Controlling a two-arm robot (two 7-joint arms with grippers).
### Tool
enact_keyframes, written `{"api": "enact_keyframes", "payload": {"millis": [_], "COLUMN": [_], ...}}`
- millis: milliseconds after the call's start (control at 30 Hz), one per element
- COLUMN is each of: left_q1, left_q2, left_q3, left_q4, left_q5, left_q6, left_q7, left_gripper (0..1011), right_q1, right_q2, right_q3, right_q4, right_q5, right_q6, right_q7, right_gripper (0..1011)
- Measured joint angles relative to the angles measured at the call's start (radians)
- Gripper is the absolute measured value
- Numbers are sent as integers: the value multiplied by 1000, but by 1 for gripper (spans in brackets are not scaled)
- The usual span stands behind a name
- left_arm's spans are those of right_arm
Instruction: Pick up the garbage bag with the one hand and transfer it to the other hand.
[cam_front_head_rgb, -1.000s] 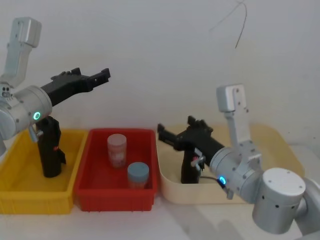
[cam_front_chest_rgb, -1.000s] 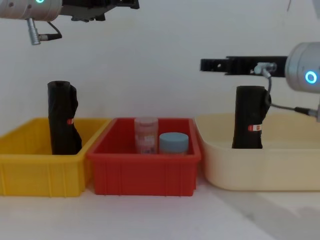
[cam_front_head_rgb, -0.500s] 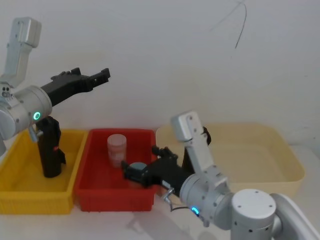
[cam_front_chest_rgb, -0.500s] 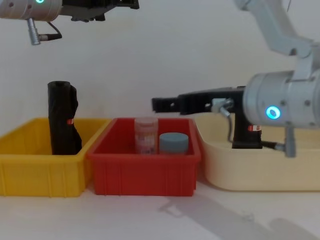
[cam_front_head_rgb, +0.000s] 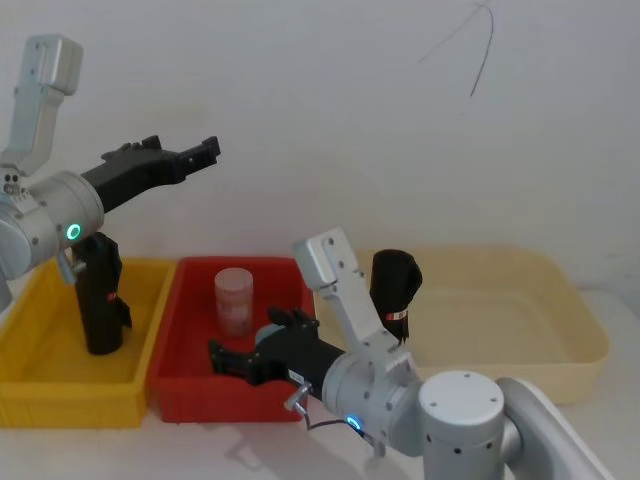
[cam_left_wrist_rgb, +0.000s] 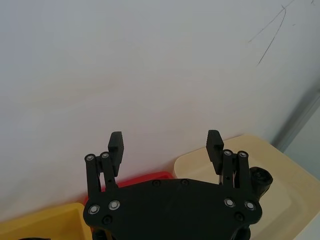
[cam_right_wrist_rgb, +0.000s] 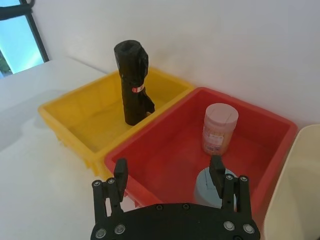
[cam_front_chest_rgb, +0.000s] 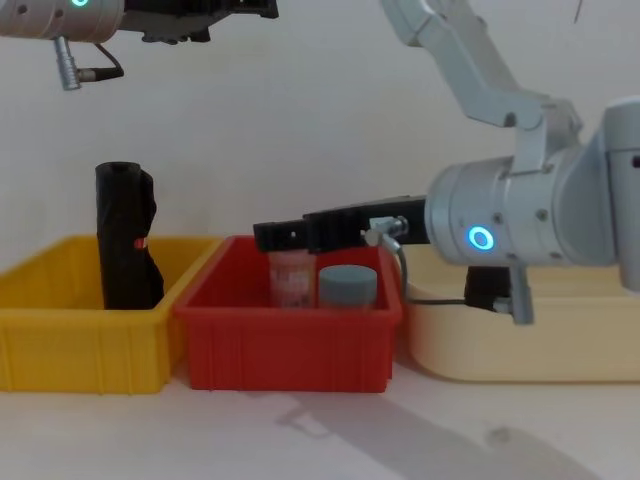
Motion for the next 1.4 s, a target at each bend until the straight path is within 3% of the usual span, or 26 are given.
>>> {"api": "enact_keyframes", "payload": {"millis": [233, 533, 900, 1400], "left_q1": [0, 0, 0, 0], "left_q2": [0, 0, 0, 0], "left_q3": [0, 0, 0, 0], "left_q4": [0, 0, 0, 0], "left_q5": [0, 0, 0, 0], "left_q6": [0, 0, 0, 0], "left_q7": [0, 0, 0, 0], "left_gripper": [1001, 1001, 1001, 1001], "right_q1": [50, 110, 171, 204], "right_q2": [-24, -27, 8, 44], "right_q3": [0, -4, -32, -57], "right_q4": [58, 126, 188, 225], "right_q5": [-6, -26, -65, -95], "right_q6": [19, 21, 1, -14], "right_q7": [4, 25, 80, 140], "right_gripper": [1000, 1000, 999, 1000]}}
